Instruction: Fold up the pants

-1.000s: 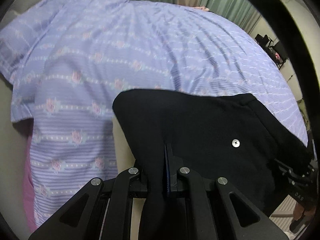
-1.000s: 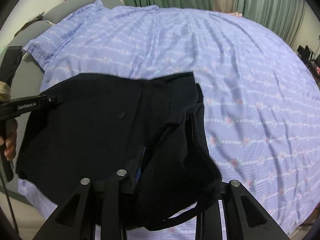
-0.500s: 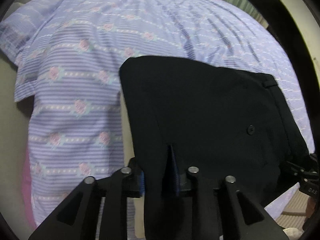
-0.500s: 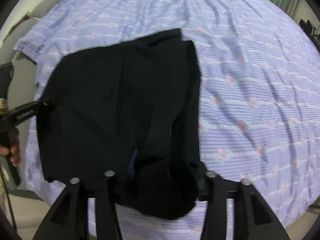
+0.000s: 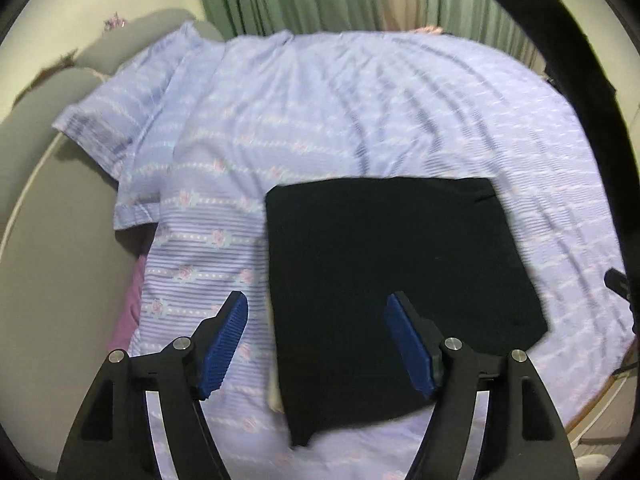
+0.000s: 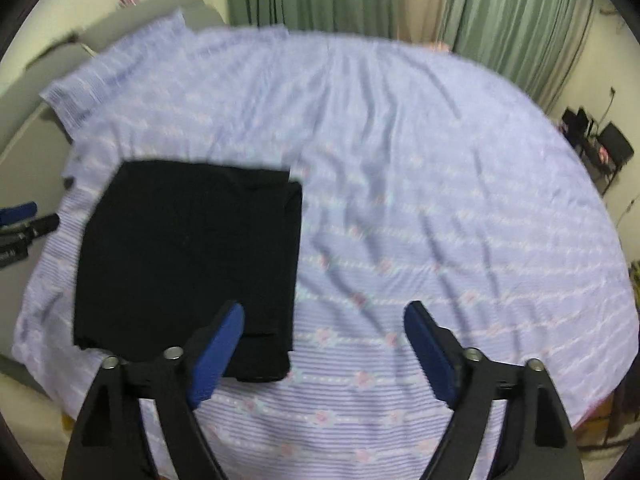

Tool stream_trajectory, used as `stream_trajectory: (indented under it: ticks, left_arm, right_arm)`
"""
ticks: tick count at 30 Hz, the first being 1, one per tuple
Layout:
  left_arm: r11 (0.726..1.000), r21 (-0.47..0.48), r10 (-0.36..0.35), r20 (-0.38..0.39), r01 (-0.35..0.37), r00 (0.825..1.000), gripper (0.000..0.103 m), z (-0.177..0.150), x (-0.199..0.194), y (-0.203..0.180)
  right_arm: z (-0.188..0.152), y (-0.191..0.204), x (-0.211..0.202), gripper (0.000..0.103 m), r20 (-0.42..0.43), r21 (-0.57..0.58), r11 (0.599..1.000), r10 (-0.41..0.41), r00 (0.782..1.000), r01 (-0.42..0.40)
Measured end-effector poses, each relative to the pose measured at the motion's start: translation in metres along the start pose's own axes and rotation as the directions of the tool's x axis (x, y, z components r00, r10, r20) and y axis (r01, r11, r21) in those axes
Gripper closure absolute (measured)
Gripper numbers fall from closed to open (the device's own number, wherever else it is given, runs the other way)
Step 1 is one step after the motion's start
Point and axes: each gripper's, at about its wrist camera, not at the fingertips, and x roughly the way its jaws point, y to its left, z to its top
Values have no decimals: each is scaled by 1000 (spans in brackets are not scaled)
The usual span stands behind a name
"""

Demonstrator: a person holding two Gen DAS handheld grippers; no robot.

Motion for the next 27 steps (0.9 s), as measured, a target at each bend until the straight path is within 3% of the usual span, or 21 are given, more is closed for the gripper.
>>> stream_trajectory:
  ticks: [10, 14, 27]
  left_arm:
    - [998, -4, -63, 121, 64, 991, 5, -8, -124, -111]
    - [991, -6, -130, 147, 132, 981, 5, -13, -164, -162]
    - [994, -71, -61, 224, 79, 973, 3, -56, -248, -310]
  right_arm:
    - [-31, -77, -122, 12, 131, -58, 998, 14, 991, -7]
    - [-48, -117, -158, 12, 156, -39, 999, 31, 987, -25]
    - [-106, -251, -240, 11, 238, -2, 1000, 12, 971, -12]
